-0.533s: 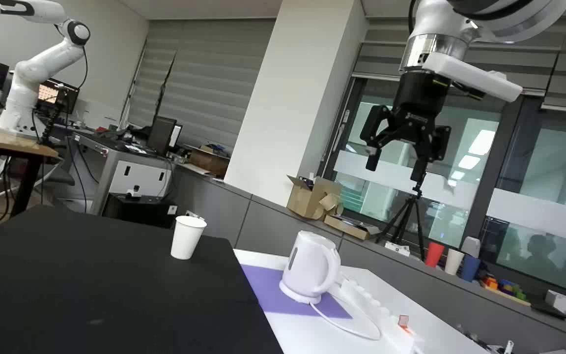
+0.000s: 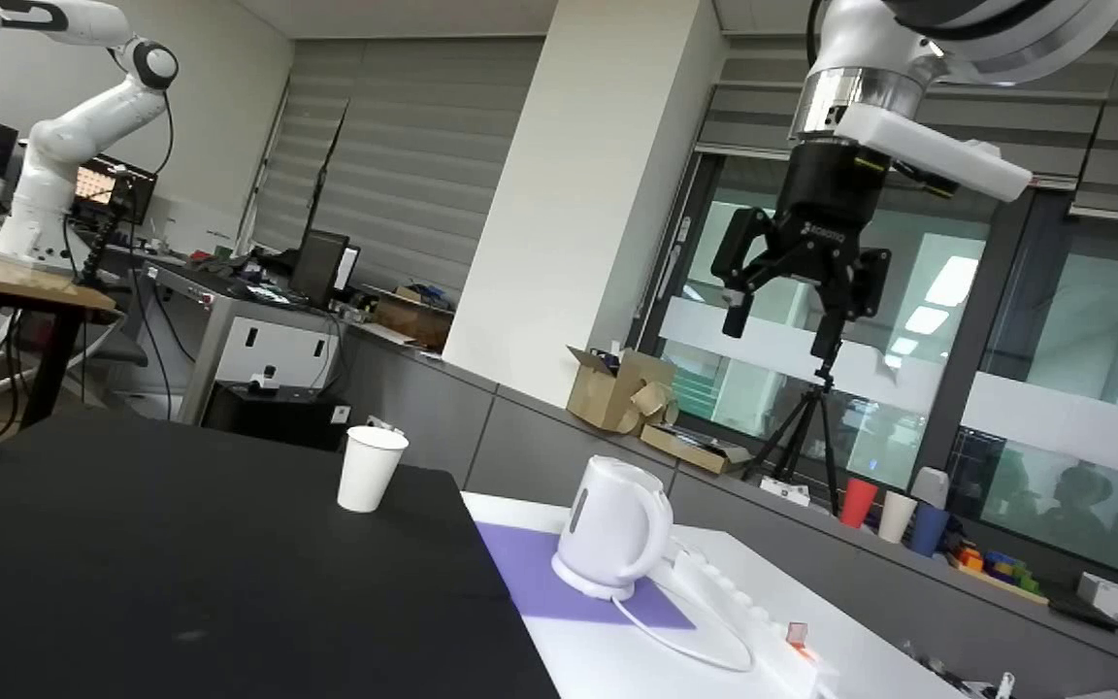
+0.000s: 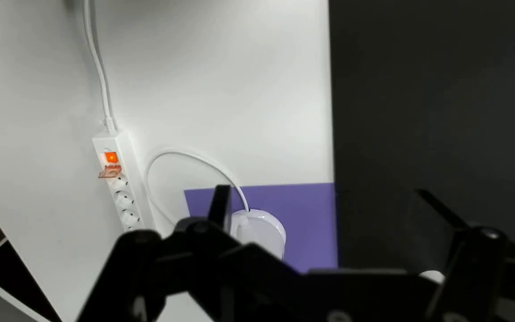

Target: Turn off the switch of the extension cord

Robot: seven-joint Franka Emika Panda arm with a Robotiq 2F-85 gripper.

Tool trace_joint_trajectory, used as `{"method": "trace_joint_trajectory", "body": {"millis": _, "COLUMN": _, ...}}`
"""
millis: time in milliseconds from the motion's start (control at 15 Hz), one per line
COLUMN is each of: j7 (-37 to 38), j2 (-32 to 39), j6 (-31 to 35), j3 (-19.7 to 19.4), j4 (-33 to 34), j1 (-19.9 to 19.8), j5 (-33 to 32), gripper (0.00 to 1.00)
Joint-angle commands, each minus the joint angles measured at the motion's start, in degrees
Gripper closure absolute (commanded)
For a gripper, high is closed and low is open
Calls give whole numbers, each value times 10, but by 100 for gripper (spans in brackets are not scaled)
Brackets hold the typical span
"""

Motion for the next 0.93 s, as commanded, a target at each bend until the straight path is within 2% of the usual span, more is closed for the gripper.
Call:
{"method": "trace_joint_trajectory", "body": {"millis": 0, "j7": 4, "j2": 1, "j6": -2, "j3": -7, "j4": 1, "j1": 7, "j5": -5, "gripper": 0}}
{"method": "trace_joint_trajectory", "body": {"millis": 200, "j7": -99, "j2": 7, "j6": 44, "j3": -73, "j4": -9, "j1": -2, "j5": -12, "gripper": 0}}
{"method": "trace_joint_trajectory", "body": {"millis": 400, "j7": -173, "j2": 40, "j6": 104, "j3": -150, "j4": -7, "j1": -46, "j5": -27, "gripper": 0}}
{"method": "trace_joint_trajectory", "body": {"millis": 467, "j7": -196, "j2": 61, "j6": 128, "j3": -181, "j4": -3, "j1": -61, "j5": -22, "gripper": 25}}
{"method": "trace_joint_trajectory", "body": {"millis": 533, "j7": -224, "j2": 84, "j6": 148, "j3": -213, "j4": 5, "j1": -71, "j5": -11, "gripper": 27}}
{"method": "trace_joint_trajectory", "body": {"millis": 667, "j7": -282, "j2": 142, "j6": 184, "j3": -277, "j4": 26, "j1": -80, "j5": 20, "gripper": 40}}
{"method": "trace_joint_trajectory", "body": {"millis": 867, "j7": -364, "j2": 224, "j6": 214, "j3": -352, "j4": 70, "j1": -63, "j5": 100, "gripper": 62}}
